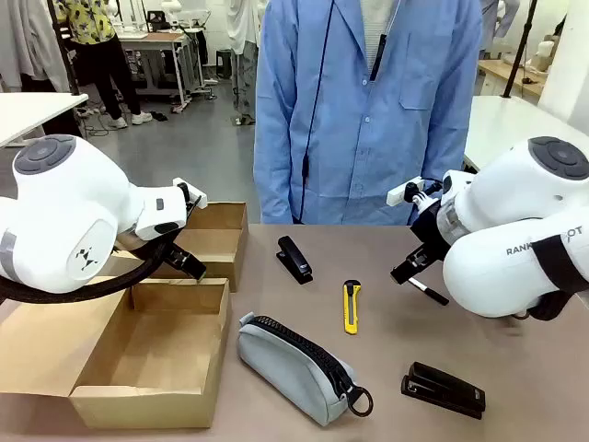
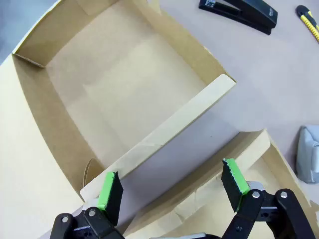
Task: Place items inside the box.
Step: Pick up a Pencil pouch or Stapler and place it inside the Mailer Box closest to the robot.
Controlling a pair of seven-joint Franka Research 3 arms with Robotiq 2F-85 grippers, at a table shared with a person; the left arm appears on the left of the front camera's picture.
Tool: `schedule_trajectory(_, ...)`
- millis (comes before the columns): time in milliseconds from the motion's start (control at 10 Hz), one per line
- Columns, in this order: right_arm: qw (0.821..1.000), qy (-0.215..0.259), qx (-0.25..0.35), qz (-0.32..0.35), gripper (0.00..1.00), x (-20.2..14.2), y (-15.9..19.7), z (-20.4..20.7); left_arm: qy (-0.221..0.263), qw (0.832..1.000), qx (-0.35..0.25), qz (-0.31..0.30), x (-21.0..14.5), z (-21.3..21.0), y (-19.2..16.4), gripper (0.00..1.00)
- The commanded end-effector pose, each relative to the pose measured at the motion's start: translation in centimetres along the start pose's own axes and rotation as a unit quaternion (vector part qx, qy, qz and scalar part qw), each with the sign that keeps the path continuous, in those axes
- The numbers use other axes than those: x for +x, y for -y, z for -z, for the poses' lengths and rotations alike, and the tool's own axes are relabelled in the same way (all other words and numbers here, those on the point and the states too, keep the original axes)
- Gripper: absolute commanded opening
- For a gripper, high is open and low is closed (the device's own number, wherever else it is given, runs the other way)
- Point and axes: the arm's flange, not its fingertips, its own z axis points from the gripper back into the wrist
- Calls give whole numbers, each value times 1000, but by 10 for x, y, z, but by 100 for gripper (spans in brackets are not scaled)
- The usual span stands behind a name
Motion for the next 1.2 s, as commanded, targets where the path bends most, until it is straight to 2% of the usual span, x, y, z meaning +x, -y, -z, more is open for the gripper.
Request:
schedule_trajectory(0, 1000, 0, 0, 0, 100, 0, 0, 0, 0, 1000, 0, 0, 0, 0, 0, 100)
schedule_trajectory(1100, 1000, 0, 0, 0, 100, 0, 0, 0, 0, 1000, 0, 0, 0, 0, 0, 100)
